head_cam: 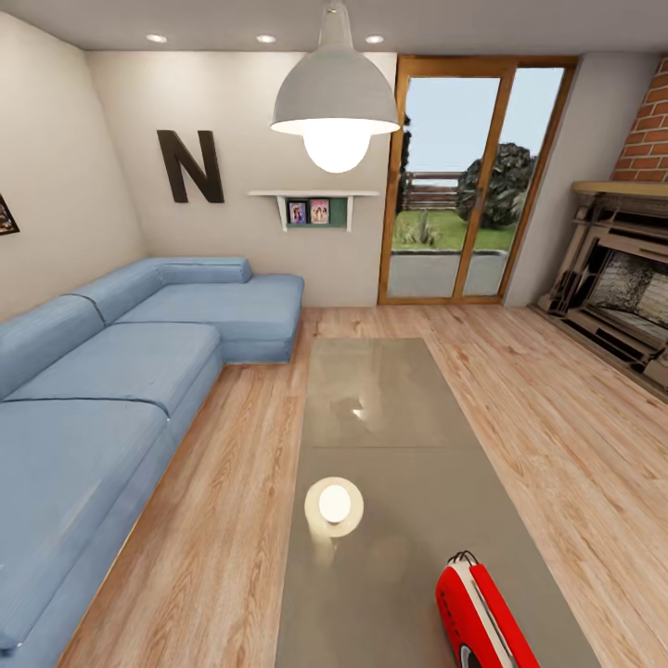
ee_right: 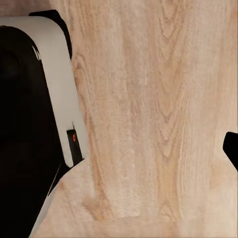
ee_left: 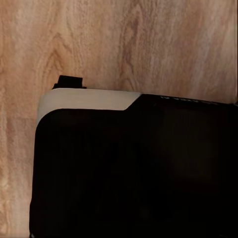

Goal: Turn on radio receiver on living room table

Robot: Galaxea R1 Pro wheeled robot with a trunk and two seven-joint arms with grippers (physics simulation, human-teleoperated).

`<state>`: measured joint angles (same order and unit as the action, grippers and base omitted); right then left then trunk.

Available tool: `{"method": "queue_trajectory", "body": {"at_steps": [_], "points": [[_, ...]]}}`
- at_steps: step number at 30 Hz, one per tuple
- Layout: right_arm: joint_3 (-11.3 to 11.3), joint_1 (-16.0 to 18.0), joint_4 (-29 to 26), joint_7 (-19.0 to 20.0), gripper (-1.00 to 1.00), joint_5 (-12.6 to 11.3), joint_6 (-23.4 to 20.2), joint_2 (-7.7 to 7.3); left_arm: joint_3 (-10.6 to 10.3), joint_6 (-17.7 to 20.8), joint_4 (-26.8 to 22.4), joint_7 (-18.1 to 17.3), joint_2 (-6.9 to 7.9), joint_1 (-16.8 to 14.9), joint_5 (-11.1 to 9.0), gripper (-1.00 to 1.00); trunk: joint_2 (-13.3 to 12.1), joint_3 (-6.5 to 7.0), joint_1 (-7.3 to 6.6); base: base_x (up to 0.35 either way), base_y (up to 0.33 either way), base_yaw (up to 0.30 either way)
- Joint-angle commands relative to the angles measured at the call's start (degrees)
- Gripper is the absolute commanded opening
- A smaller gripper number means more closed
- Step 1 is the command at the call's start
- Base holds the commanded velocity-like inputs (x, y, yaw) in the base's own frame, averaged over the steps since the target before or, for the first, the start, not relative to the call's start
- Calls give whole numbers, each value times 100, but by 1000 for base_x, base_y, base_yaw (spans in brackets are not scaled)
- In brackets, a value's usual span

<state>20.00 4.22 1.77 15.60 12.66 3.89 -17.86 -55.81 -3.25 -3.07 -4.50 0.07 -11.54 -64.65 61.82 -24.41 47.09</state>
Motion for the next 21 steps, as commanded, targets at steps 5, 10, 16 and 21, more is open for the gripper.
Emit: {"method": "queue_trajectory", "body": {"at_steps": [5,10,16,21], "points": [[8,0,-9,-406,100,30,4,534,37,-21,-22,20,-54,2,-33,-100,0,0,0,0,0,0],[12,0,-10,-464,100,26,6,1293,20,-17,-26,51,-31,2,13,-100,0,0,0,0,0,0],[6,0,-10,-469,100,26,6,1529,17,-17,-19,56,-11,2,23,-100,0,0,0,0,0,0],[9,0,-10,-470,100,28,6,1550,12,-17,-18,55,10,2,23,-100,0,0,0,0,0,0]]}}
